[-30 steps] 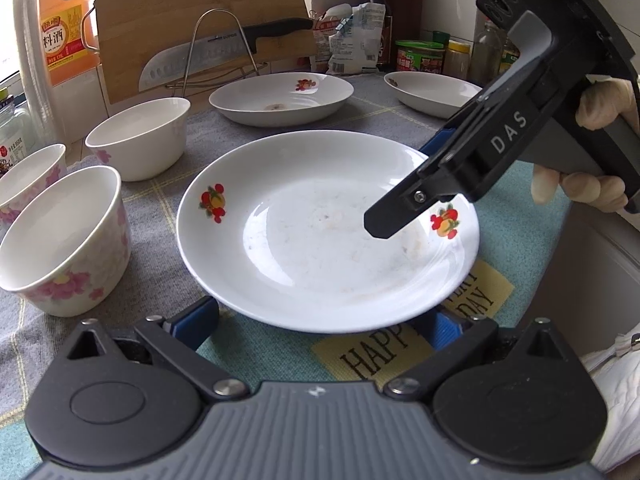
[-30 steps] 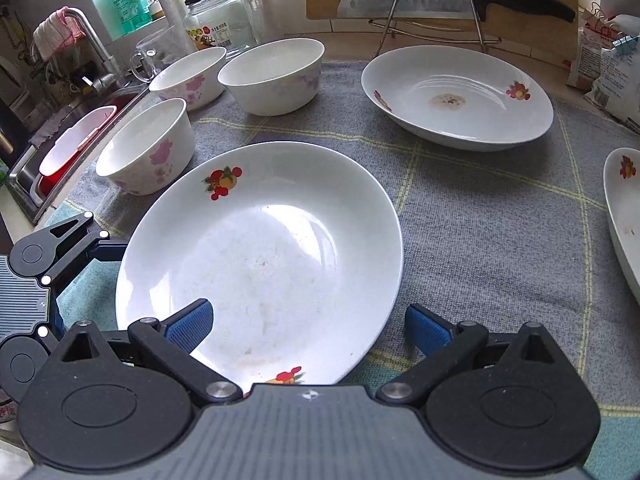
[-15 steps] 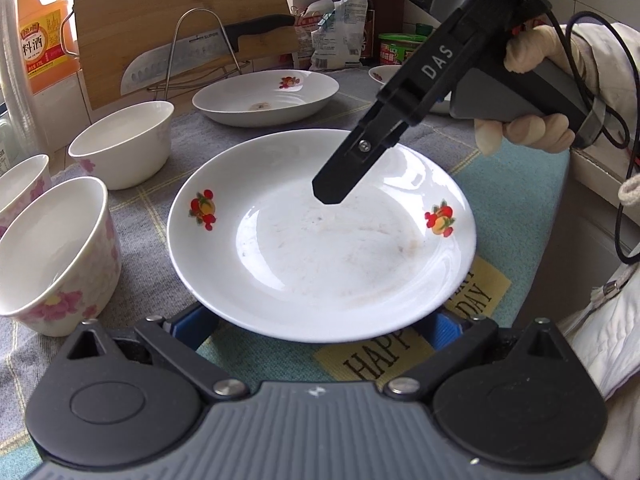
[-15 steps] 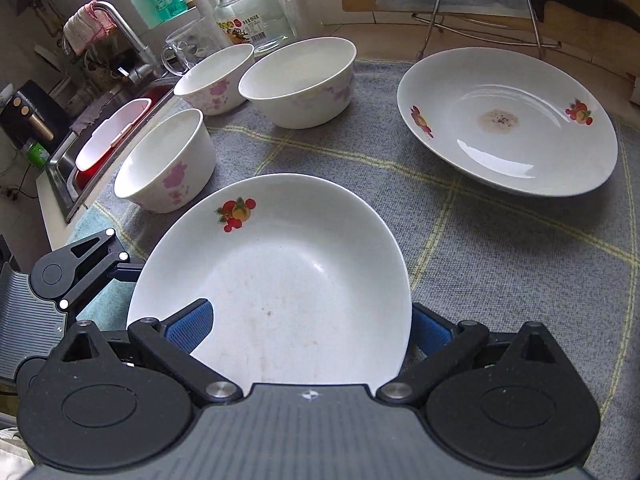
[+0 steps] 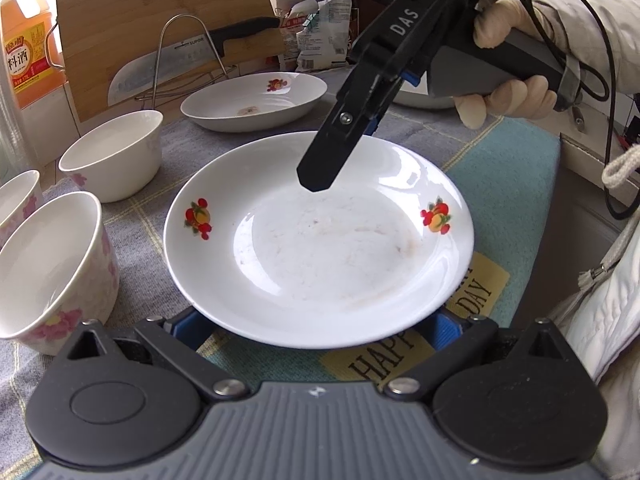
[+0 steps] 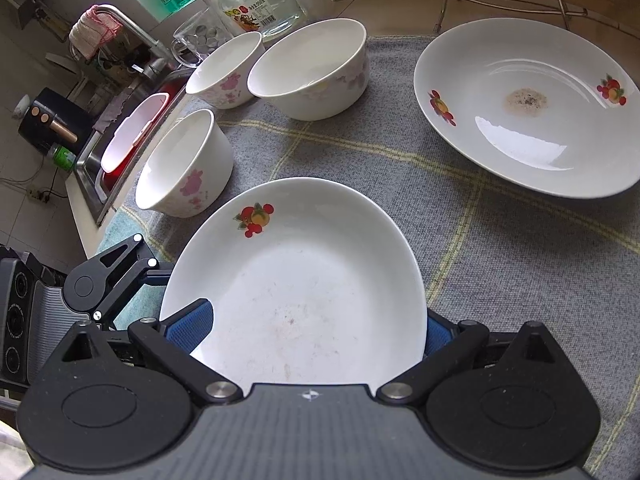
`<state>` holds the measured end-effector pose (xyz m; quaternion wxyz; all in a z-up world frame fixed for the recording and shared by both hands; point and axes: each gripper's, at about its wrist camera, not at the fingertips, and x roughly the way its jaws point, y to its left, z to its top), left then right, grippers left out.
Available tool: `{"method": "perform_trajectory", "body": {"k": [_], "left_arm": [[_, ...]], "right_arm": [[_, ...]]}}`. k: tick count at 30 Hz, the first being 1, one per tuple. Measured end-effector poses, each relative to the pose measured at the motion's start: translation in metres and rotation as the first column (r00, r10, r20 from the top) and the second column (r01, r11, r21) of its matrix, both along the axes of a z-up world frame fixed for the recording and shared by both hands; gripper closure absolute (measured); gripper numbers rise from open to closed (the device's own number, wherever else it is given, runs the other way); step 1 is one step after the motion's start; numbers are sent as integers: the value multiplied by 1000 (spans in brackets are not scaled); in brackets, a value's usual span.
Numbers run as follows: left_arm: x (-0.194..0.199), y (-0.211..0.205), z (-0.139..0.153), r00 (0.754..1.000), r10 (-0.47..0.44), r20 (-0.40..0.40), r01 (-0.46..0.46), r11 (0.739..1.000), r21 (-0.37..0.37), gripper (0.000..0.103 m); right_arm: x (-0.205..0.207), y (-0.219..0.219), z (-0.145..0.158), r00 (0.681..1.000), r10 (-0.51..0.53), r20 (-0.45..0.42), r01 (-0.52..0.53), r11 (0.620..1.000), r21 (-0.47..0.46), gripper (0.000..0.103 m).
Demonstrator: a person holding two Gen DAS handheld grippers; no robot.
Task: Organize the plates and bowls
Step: 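Lift the plate with the right tool and carry it toward the placed plate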
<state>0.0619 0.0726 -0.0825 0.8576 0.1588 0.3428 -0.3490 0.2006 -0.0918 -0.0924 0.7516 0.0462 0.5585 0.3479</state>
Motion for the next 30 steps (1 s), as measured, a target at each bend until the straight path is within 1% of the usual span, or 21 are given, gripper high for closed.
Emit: {"method": "perform_trajectory", "body": {"k": [5, 17, 21, 26, 30], "left_arm": [[-1, 1, 1, 1000, -7, -3, 7, 1000, 0, 0], [4, -2, -1, 1000, -7, -18, 7, 1000, 15, 1], [3, -3, 0, 1000, -10, -14, 11, 999, 36, 1], [4, -3, 4, 999, -4, -39, 4, 1000, 17, 1], [3, -7, 7, 1000, -12, -21, 13, 999, 30, 1]], "right_arm": [[3, 0, 0, 1000, 1, -26, -1, 1000, 6, 0], [4, 0, -1, 999, -6, -36, 7, 1000, 10, 0], [2, 0, 0, 999, -4, -36, 4, 1000, 2, 0], [-1, -2, 5, 1000, -6, -29, 6, 1000, 8, 0], [-3, -8, 12, 1000, -8, -19, 8, 1000, 21, 0]]}}
